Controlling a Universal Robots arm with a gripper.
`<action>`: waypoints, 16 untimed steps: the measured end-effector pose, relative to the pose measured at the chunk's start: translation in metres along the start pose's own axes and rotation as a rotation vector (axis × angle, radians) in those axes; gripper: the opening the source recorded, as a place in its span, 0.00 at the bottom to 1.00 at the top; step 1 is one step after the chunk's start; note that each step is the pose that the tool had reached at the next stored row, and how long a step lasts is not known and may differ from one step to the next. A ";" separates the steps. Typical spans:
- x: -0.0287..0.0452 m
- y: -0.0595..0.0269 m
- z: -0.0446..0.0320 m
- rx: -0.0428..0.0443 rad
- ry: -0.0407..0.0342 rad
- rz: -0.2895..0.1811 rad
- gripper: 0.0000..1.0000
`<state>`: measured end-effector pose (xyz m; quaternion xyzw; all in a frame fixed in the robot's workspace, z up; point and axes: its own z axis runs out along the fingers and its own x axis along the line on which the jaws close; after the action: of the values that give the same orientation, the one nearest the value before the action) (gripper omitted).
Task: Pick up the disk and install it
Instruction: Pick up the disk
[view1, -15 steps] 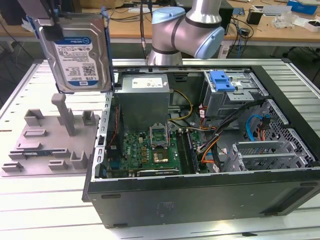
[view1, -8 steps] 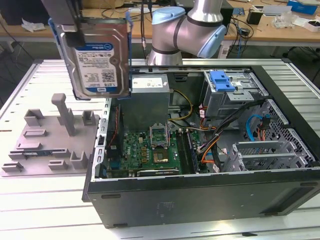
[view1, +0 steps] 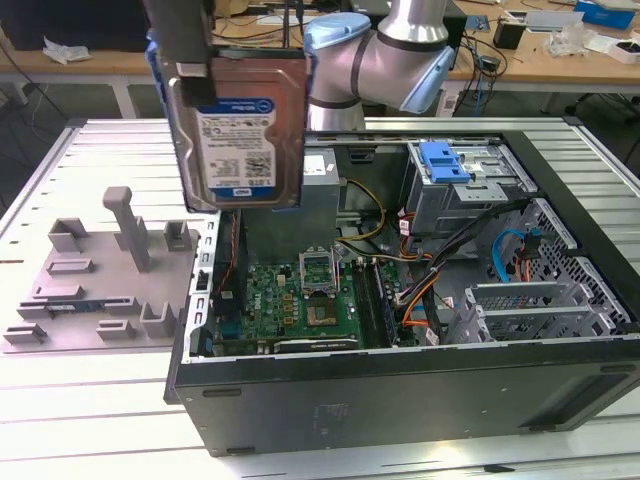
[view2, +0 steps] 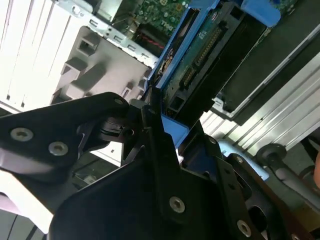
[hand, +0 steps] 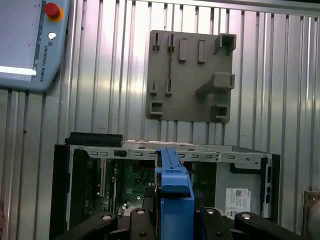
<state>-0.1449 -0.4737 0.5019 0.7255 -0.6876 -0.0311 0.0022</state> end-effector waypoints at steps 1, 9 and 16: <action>0.0022 -0.0040 -0.0003 -0.0007 0.0000 0.000 0.36; 0.0237 -0.0431 -0.0030 -0.0079 -0.0005 0.000 0.36; 0.0518 -0.0871 -0.0062 -0.0116 -0.0007 0.000 0.36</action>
<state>-0.0550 -0.5209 0.5019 0.7253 -0.6875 -0.0353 0.0062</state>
